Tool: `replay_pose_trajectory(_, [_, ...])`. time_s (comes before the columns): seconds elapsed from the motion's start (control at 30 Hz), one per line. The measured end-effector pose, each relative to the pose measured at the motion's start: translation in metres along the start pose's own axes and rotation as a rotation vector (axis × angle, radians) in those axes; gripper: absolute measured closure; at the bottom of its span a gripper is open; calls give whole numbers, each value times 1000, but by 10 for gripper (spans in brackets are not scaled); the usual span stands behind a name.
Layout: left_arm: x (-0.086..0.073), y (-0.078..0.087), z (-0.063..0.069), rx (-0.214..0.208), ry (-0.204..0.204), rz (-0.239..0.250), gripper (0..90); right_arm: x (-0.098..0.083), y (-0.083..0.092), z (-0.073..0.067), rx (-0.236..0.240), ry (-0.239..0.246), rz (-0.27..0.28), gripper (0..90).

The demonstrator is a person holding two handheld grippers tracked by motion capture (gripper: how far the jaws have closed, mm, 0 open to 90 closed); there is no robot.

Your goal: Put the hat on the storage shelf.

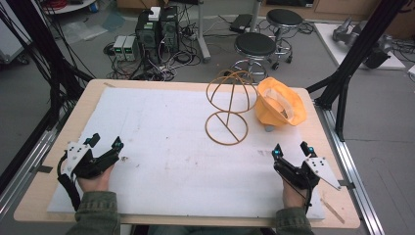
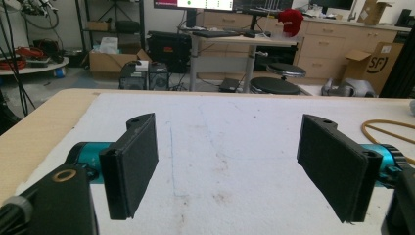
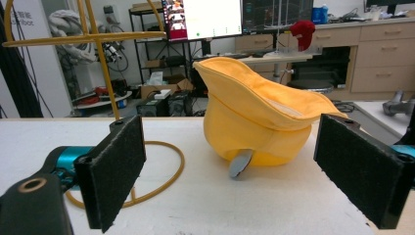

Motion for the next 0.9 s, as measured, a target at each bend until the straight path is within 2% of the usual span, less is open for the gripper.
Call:
replay_pose_trajectory(0.2, [0,0,-1,-12,14,4,234,1,0,0,-3,2,11,109])
replay_pose_trajectory(0.43, [0,0,2,-23,12,3,234,5,-1,-1,6,-12,-8,109])
replay_pose_trajectory(0.53, [0,0,3,-24,11,2,234,13,-3,-3,22,-3,0,109])
replay_pose_trajectory(0.6, [-1,0,3,-24,6,-3,235,19,-6,-5,32,20,6,109])
replay_pose_trajectory(0.67, [-2,-1,3,-21,2,-7,234,26,-9,-7,28,33,16,109])
replay_pose_trajectory(0.9, [-3,0,3,-20,-8,-15,235,41,-22,-9,63,76,-11,109])
Point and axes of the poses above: each handheld gripper's, and its own axes: y roughly backward along the jaws, x roughly out of its top, z roughly to its right, the point moved 5 cm from there along -y, roughly forward along the jaws, and after that the axes turned 1 degree about y, right-handed, at the moved point
